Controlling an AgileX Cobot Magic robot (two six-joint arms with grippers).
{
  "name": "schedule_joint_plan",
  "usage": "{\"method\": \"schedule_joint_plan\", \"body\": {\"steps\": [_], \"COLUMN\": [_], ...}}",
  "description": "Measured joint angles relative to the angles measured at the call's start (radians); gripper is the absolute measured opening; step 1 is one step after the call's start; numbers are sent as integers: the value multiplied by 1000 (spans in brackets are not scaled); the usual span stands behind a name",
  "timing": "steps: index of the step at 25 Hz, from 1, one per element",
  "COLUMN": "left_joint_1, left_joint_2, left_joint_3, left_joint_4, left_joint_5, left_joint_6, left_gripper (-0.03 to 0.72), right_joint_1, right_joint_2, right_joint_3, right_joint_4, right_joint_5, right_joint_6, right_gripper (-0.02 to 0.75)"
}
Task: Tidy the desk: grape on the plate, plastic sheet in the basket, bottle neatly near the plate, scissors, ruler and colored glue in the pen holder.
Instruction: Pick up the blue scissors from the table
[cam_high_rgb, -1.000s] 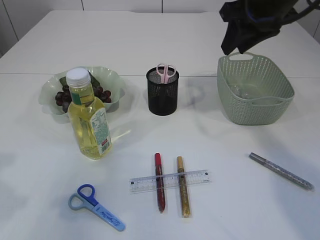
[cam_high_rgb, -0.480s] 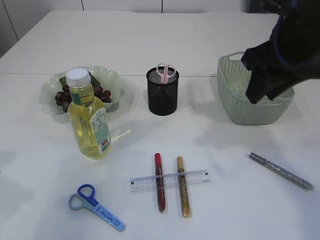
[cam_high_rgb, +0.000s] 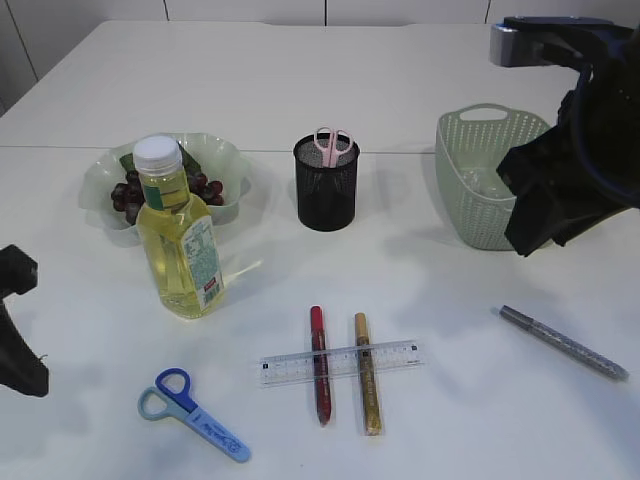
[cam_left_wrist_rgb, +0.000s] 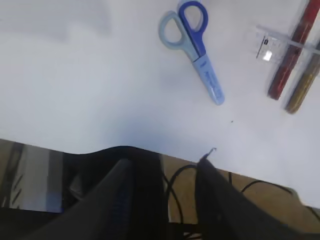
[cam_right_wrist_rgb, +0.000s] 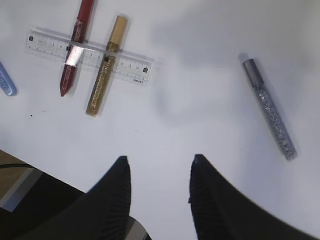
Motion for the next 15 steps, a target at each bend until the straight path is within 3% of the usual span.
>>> {"method": "schedule_joint_plan", "body": {"steps": [7,10,15], "left_joint_1": [-293,-372,-416], "left_joint_2": [5,53,212], "left_joint_3": [0,0,0], "left_joint_4": [247,370,385], "left_joint_5": [-161,-254,-361], "left_joint_6": [-657,-935,-1042], "left_gripper": [309,309,309], "right_joint_1": [0,0,0], "right_joint_2": [0,0,0], "right_joint_3": [0,0,0], "right_joint_4": [-2,-2,-2], "right_joint_5": [-13,-14,-14], "right_joint_6": [0,2,2], "right_gripper": [323,323,323]}}
